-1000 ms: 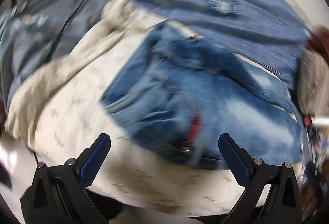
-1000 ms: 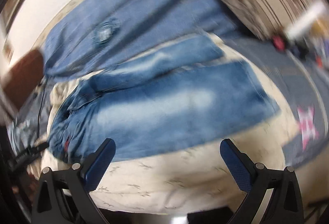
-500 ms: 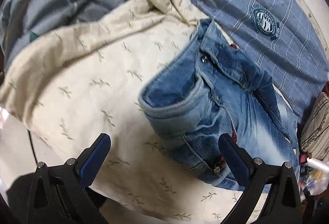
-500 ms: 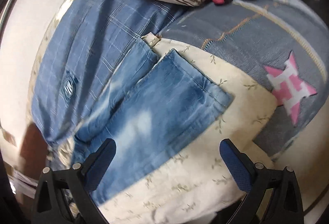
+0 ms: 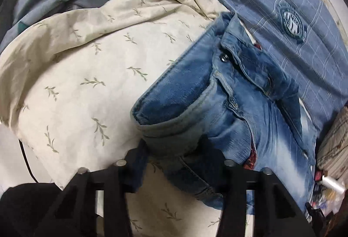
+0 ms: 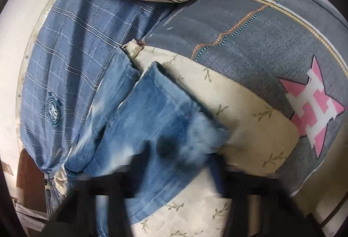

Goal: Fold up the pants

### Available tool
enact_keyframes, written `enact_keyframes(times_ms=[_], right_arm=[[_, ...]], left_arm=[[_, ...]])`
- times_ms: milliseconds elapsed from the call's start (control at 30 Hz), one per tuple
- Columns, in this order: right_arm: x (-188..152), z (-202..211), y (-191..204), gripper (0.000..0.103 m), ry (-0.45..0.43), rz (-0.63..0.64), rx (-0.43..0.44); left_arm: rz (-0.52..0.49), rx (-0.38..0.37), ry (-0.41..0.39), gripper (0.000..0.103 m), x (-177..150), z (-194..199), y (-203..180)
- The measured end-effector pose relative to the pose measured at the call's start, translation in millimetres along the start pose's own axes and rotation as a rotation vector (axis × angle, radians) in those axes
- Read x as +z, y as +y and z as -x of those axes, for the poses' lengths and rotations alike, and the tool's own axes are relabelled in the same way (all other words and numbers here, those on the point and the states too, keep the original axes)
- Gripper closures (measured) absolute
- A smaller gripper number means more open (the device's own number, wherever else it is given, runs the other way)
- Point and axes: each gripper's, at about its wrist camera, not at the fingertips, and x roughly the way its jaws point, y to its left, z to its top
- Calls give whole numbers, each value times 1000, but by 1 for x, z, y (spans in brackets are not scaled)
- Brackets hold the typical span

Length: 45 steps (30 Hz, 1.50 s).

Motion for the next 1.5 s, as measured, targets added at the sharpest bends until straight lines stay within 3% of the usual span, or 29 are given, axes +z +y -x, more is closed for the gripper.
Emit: enact_keyframes(times_ms=[100, 300, 433, 533, 633, 700, 767, 800, 867, 900, 967, 1000, 1133, 1200, 1333, 1400, 1500], right_arm=[[3, -3, 3, 84, 3, 37, -27], [1, 15, 19, 94, -34, 137, -33], [0, 36, 45, 95, -82, 201, -3], [-5, 56, 54, 95, -111, 226, 22], [-17, 52, 43, 94, -79, 243, -16], [-26, 35, 26, 93, -25, 220, -76], [-30, 15, 14, 92, 72, 207, -145], [-32, 11, 9, 91, 91, 210, -173], [-31, 20, 5, 80, 68, 200, -162], [-30, 28, 6, 75, 41, 202, -164], [-27, 45, 8, 48, -24, 213, -203], [-26, 52, 10, 43, -51, 217, -210], [-24, 82, 44, 42, -178, 302, -151], [-25, 88, 73, 41, -182, 373, -49], [-40, 66, 123, 39, -133, 494, 54], [-46, 40, 130, 37, -47, 503, 96], [-56, 3, 116, 37, 64, 511, 29]], left_arm=[[3, 3, 0, 65, 1, 2, -2], [-41, -6, -107, 80, 7, 38, -10], [-60, -25, -214, 81, 11, 74, -14], [-61, -39, -240, 81, 13, 94, -4], [-70, -17, -177, 77, 9, 75, 9], [-94, 55, -65, 67, 3, 46, 16], [-49, 88, 38, 62, 0, 23, 31], [-25, 88, 54, 53, 0, 20, 37], [8, 99, 8, 36, 3, 32, 44], [8, 112, -16, 35, 4, 40, 44], [-2, 129, -92, 34, 6, 64, 43], [-5, 134, -131, 32, 7, 76, 42], [-58, 134, -309, 28, 13, 117, 31], [-132, 109, -368, 26, 13, 126, 13], [-263, 55, -337, 24, 12, 112, -22], [-308, 36, -287, 24, 7, 96, -35], [-355, 24, -212, 24, -4, 64, -44]])
